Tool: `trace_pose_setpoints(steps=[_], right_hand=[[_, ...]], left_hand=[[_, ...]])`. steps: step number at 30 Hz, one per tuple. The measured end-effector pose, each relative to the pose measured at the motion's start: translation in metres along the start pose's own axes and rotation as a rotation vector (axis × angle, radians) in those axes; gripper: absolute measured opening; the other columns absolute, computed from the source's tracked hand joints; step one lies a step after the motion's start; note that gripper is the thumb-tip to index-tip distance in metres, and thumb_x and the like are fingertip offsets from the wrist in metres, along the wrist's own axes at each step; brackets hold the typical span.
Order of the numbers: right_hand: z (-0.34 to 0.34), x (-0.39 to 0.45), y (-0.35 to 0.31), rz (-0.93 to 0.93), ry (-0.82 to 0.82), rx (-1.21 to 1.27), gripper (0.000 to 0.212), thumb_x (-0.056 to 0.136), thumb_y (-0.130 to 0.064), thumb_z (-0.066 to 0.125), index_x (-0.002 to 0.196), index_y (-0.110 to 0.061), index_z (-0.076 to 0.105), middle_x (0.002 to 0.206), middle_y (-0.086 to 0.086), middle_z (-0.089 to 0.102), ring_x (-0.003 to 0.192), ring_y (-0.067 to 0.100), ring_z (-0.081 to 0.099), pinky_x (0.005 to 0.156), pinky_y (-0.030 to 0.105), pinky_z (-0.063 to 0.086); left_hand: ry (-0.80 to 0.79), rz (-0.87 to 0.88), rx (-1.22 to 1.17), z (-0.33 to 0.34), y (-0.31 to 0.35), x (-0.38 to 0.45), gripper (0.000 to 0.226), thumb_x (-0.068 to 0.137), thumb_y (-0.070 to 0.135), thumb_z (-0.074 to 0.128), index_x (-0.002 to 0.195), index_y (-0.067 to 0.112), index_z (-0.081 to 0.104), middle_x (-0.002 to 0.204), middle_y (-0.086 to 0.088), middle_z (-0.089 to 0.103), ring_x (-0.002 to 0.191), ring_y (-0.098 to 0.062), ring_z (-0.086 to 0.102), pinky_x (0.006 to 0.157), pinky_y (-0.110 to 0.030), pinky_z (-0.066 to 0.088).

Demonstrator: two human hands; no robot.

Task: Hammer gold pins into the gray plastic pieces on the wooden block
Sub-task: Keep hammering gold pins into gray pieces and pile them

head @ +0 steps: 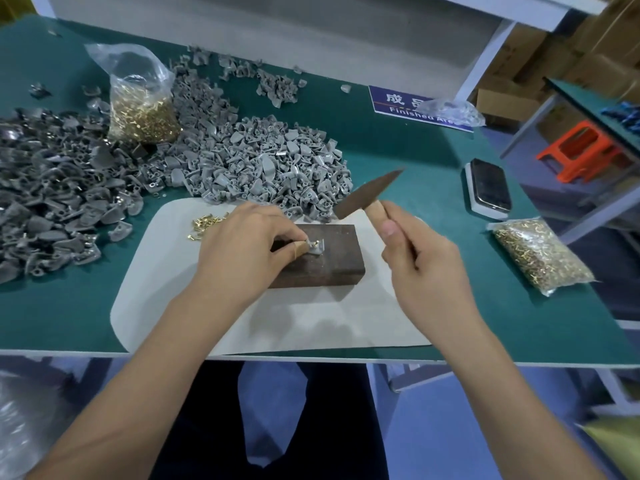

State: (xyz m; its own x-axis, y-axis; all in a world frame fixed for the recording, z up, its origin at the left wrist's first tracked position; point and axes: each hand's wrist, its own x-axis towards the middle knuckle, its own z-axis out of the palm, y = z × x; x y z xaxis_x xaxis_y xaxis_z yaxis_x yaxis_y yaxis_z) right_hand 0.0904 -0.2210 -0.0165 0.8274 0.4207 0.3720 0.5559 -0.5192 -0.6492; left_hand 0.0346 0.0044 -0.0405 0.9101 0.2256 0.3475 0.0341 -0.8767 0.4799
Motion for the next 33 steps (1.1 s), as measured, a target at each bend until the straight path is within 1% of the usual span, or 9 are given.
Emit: trace_pose_setpoints(steps=[4, 6, 9, 13, 18, 22, 26, 28, 33], right_hand=[[0.010, -0.007, -0.003, 0.047, -0.160, -0.026, 0.027, 0.110, -0.033, 0.043, 0.127, -0.035, 0.064, 0.092, -0.014, 0.069, 0.076, 0.019, 0.059, 0.076, 0.040, 0.054], [0.004, -0.004, 0.001, 0.057, -0.131, -0.047, 0.027, 0.109, -0.037, 0.044, 0.128, -0.038, 0.064, 0.098, -0.021, 0.071, 0.084, 0.015, 0.064, 0.081, 0.036, 0.055], [0.002, -0.005, 0.000, 0.013, -0.011, -0.042, 0.031, 0.109, -0.041, 0.040, 0.131, -0.038, 0.062, 0.088, -0.037, 0.062, 0.075, 0.004, 0.060, 0.070, 0.012, 0.046], [0.009, -0.010, -0.005, 0.023, -0.150, -0.071, 0.027, 0.107, -0.044, 0.042, 0.131, -0.051, 0.050, 0.117, -0.021, 0.072, 0.103, 0.015, 0.068, 0.087, 0.040, 0.056], [0.002, -0.005, -0.001, -0.021, 0.030, -0.033, 0.029, 0.108, -0.040, 0.043, 0.133, -0.043, 0.058, 0.102, -0.033, 0.066, 0.084, 0.002, 0.064, 0.076, 0.017, 0.049], [0.004, -0.006, -0.002, 0.009, -0.175, -0.194, 0.029, 0.107, -0.048, 0.040, 0.132, -0.047, 0.053, 0.109, -0.018, 0.073, 0.092, 0.018, 0.066, 0.082, 0.041, 0.056], [-0.009, 0.004, 0.001, 0.001, -0.051, -0.151, 0.031, 0.105, -0.053, 0.037, 0.132, -0.048, 0.050, 0.108, -0.033, 0.063, 0.086, 0.010, 0.063, 0.073, 0.030, 0.050], [-0.004, 0.001, -0.001, -0.014, -0.015, -0.091, 0.029, 0.107, -0.048, 0.040, 0.132, -0.046, 0.055, 0.099, -0.029, 0.065, 0.077, 0.011, 0.062, 0.068, 0.026, 0.049], [0.006, -0.010, -0.001, 0.042, -0.140, -0.073, 0.025, 0.106, -0.048, 0.043, 0.129, -0.053, 0.053, 0.122, -0.025, 0.067, 0.104, 0.011, 0.067, 0.089, 0.038, 0.056]], left_hand=[[-0.006, 0.001, 0.000, -0.001, -0.003, 0.001, 0.005, 0.086, 0.049, 0.073, 0.085, 0.044, 0.073, 0.078, 0.026, 0.054, 0.092, -0.005, 0.049, 0.058, -0.024, 0.027], [-0.011, 0.004, -0.004, -0.002, -0.005, 0.001, 0.006, 0.086, 0.051, 0.073, 0.086, 0.045, 0.073, 0.077, 0.029, 0.053, 0.090, -0.003, 0.046, 0.059, -0.021, 0.026], [-0.009, 0.010, -0.001, -0.002, -0.005, 0.002, 0.005, 0.085, 0.050, 0.074, 0.084, 0.046, 0.073, 0.076, 0.030, 0.052, 0.088, -0.003, 0.045, 0.059, -0.022, 0.026], [-0.005, 0.004, -0.020, -0.001, -0.007, 0.001, 0.005, 0.084, 0.050, 0.076, 0.084, 0.045, 0.073, 0.076, 0.032, 0.052, 0.089, -0.005, 0.048, 0.061, -0.029, 0.031], [-0.021, 0.006, -0.028, 0.000, -0.008, 0.003, 0.005, 0.084, 0.051, 0.074, 0.084, 0.046, 0.072, 0.078, 0.030, 0.054, 0.091, -0.005, 0.049, 0.066, -0.031, 0.035], [-0.023, 0.002, -0.041, -0.001, -0.009, 0.004, 0.006, 0.084, 0.051, 0.074, 0.084, 0.045, 0.072, 0.077, 0.030, 0.055, 0.091, -0.005, 0.049, 0.068, -0.032, 0.040], [-0.032, 0.019, -0.023, -0.001, -0.009, 0.003, 0.006, 0.086, 0.051, 0.073, 0.085, 0.045, 0.072, 0.080, 0.027, 0.057, 0.093, -0.006, 0.050, 0.069, -0.033, 0.046], [-0.024, 0.041, -0.009, -0.002, -0.008, 0.002, 0.006, 0.087, 0.050, 0.071, 0.085, 0.044, 0.071, 0.083, 0.024, 0.059, 0.094, -0.007, 0.051, 0.068, -0.034, 0.048], [-0.040, 0.182, 0.071, -0.008, -0.009, 0.006, 0.012, 0.089, 0.049, 0.063, 0.088, 0.038, 0.068, 0.090, 0.019, 0.063, 0.094, -0.007, 0.054, 0.062, -0.030, 0.047]])
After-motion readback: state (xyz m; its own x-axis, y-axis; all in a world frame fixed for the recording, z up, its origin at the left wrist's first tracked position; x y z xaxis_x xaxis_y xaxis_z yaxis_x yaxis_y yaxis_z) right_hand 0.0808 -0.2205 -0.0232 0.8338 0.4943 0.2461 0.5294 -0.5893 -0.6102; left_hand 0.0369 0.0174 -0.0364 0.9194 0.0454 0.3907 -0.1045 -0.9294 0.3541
